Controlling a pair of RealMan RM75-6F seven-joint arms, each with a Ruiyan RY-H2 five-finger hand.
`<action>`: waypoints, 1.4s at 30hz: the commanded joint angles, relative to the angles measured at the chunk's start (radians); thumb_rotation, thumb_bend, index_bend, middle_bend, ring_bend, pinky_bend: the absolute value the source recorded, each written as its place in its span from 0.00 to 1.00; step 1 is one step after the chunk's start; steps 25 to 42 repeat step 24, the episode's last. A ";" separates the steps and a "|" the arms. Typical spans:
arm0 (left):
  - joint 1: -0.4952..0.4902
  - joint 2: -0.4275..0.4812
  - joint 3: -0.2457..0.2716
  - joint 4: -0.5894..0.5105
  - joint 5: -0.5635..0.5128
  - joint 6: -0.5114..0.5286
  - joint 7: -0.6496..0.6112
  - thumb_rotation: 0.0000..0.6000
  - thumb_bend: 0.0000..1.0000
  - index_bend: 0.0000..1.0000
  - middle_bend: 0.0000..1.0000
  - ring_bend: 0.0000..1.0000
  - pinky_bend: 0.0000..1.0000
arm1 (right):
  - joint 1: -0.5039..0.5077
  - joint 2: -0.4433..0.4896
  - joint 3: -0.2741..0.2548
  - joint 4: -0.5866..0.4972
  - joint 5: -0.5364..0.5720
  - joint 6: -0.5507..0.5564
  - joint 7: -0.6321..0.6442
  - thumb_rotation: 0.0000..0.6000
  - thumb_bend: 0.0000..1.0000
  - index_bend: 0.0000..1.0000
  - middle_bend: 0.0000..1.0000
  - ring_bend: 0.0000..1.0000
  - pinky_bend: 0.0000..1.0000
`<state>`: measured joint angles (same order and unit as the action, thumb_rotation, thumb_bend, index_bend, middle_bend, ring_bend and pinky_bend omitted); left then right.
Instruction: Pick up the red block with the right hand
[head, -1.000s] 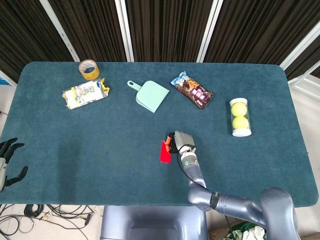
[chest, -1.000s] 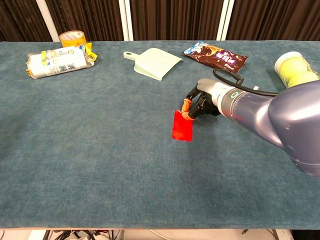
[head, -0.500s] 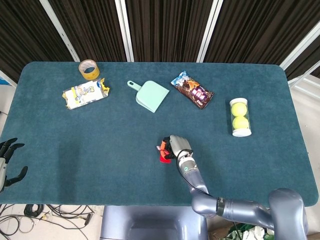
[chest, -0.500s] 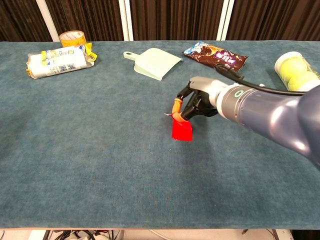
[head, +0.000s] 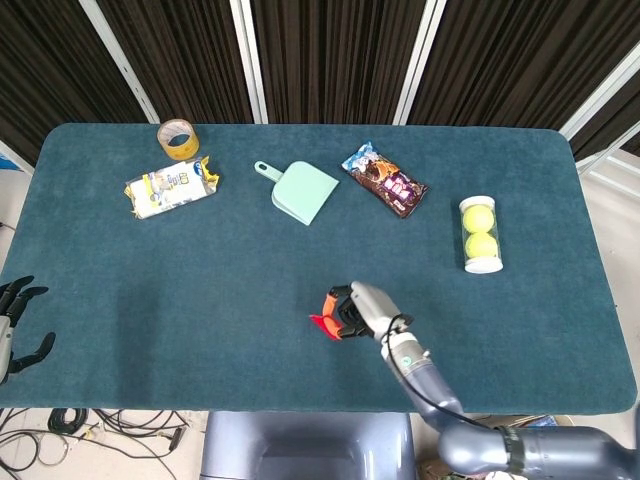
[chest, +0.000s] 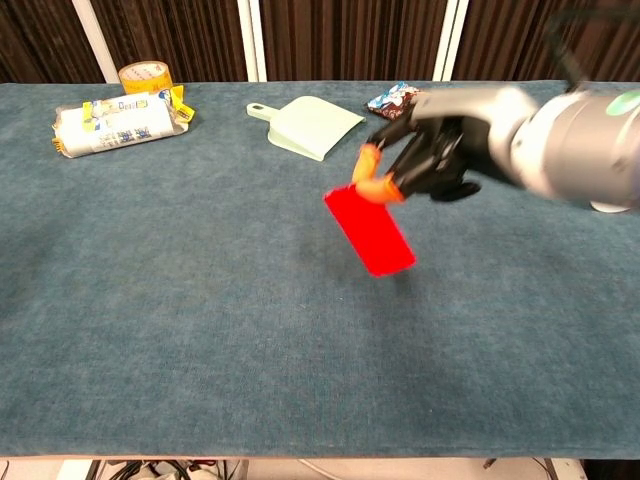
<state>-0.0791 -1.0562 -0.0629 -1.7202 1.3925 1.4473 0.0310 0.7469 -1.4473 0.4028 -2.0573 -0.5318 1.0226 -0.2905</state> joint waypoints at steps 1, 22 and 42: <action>0.001 0.000 0.000 0.000 0.000 0.001 -0.001 1.00 0.33 0.23 0.11 0.10 0.06 | -0.049 0.124 0.112 -0.066 0.007 -0.107 0.159 1.00 0.49 0.64 0.94 1.00 1.00; 0.000 -0.002 -0.005 0.002 -0.011 -0.002 0.001 1.00 0.33 0.23 0.11 0.10 0.06 | -0.189 0.300 0.540 0.094 -0.121 -0.768 0.796 1.00 0.46 0.64 0.94 1.00 1.00; -0.002 -0.001 -0.005 0.001 -0.013 -0.006 0.000 1.00 0.33 0.23 0.11 0.10 0.06 | -0.189 0.295 0.538 0.101 -0.139 -0.773 0.801 1.00 0.46 0.64 0.94 1.00 1.00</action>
